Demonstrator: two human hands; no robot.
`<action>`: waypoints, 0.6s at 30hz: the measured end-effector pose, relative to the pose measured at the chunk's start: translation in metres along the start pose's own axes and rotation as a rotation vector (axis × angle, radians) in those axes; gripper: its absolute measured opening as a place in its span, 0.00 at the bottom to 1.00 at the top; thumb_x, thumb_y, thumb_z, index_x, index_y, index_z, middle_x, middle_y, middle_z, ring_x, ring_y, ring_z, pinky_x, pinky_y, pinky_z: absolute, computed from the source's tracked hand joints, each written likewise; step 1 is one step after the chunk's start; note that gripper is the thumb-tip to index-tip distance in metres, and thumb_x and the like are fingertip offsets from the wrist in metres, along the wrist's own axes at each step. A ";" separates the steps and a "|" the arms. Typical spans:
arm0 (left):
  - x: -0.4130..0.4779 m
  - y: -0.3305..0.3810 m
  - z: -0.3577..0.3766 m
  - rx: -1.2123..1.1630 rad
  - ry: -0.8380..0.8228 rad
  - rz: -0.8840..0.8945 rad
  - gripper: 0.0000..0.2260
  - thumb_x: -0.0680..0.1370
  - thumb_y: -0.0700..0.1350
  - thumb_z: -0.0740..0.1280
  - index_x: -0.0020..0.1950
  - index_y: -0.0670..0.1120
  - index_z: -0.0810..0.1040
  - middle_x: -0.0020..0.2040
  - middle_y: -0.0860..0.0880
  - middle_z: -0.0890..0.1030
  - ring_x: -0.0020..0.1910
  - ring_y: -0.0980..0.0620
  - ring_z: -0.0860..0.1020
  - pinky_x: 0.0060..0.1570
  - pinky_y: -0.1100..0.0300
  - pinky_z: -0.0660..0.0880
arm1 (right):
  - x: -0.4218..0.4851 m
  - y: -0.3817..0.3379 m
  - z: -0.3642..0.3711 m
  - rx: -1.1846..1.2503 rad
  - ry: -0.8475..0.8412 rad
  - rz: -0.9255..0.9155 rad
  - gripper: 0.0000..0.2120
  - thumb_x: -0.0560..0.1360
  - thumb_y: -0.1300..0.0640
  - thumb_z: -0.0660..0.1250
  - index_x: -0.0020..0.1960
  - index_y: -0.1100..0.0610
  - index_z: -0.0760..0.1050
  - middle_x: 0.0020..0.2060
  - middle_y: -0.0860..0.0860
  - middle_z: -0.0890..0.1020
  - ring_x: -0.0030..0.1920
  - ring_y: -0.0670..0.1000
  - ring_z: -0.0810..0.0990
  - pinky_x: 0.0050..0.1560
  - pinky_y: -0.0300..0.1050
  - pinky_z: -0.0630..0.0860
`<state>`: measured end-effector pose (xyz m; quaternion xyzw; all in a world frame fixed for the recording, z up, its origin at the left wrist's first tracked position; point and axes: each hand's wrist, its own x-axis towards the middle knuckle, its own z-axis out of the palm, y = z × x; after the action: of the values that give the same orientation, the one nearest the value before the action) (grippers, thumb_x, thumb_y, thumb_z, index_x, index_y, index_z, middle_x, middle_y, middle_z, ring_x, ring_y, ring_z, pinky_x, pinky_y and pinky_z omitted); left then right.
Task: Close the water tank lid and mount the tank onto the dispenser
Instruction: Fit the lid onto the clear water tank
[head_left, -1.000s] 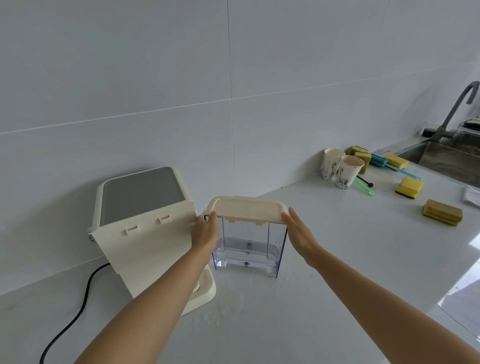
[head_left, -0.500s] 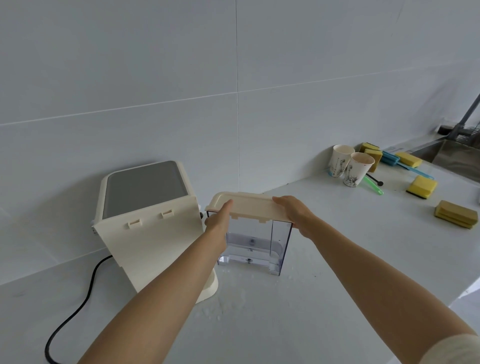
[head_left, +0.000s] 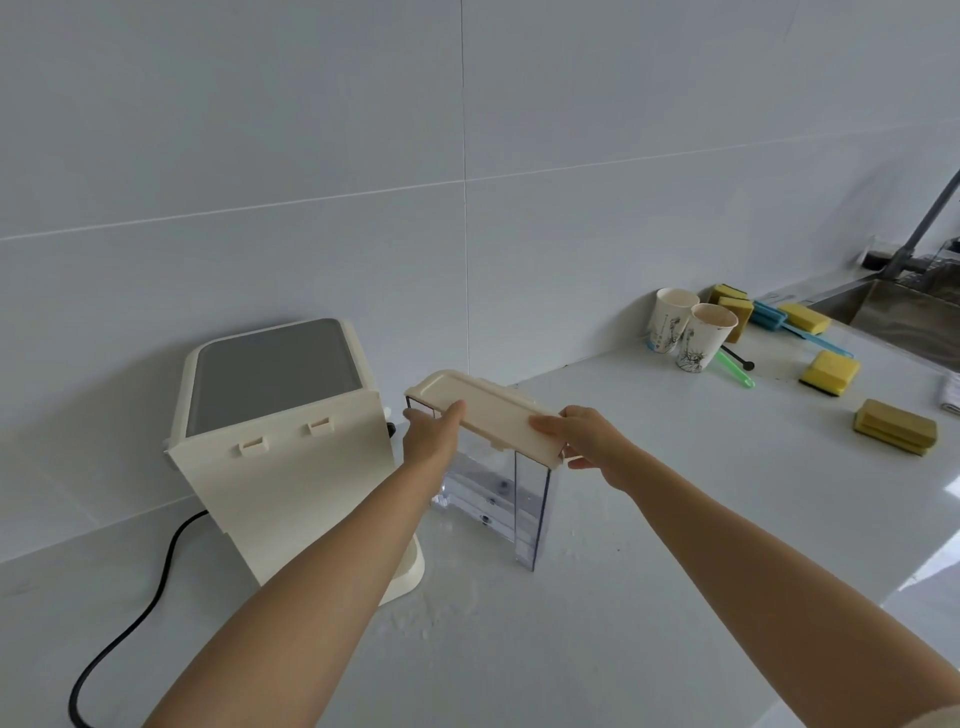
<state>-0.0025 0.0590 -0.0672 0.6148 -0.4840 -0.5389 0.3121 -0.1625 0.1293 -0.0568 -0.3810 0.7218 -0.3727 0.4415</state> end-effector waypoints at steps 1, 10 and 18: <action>0.000 0.002 -0.001 0.031 -0.006 0.031 0.29 0.76 0.51 0.60 0.73 0.40 0.57 0.63 0.42 0.73 0.58 0.44 0.71 0.48 0.56 0.65 | -0.002 0.000 0.000 -0.001 -0.007 -0.004 0.13 0.71 0.49 0.67 0.39 0.57 0.69 0.36 0.51 0.74 0.35 0.49 0.72 0.38 0.41 0.69; 0.005 0.017 -0.004 0.225 -0.028 0.293 0.13 0.76 0.41 0.56 0.32 0.46 0.59 0.30 0.49 0.61 0.31 0.50 0.61 0.30 0.59 0.54 | -0.019 -0.005 0.019 -0.087 -0.038 0.007 0.17 0.65 0.47 0.73 0.37 0.59 0.71 0.33 0.54 0.79 0.32 0.50 0.78 0.38 0.43 0.78; 0.000 0.026 0.002 0.359 -0.131 0.392 0.14 0.74 0.36 0.52 0.30 0.47 0.56 0.29 0.50 0.60 0.28 0.53 0.58 0.29 0.62 0.53 | -0.028 -0.008 0.041 -0.144 -0.113 0.078 0.29 0.65 0.43 0.71 0.54 0.63 0.71 0.36 0.56 0.80 0.33 0.50 0.80 0.38 0.42 0.80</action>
<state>-0.0116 0.0504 -0.0442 0.5188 -0.7005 -0.4125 0.2645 -0.1141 0.1422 -0.0535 -0.4037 0.7351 -0.2802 0.4671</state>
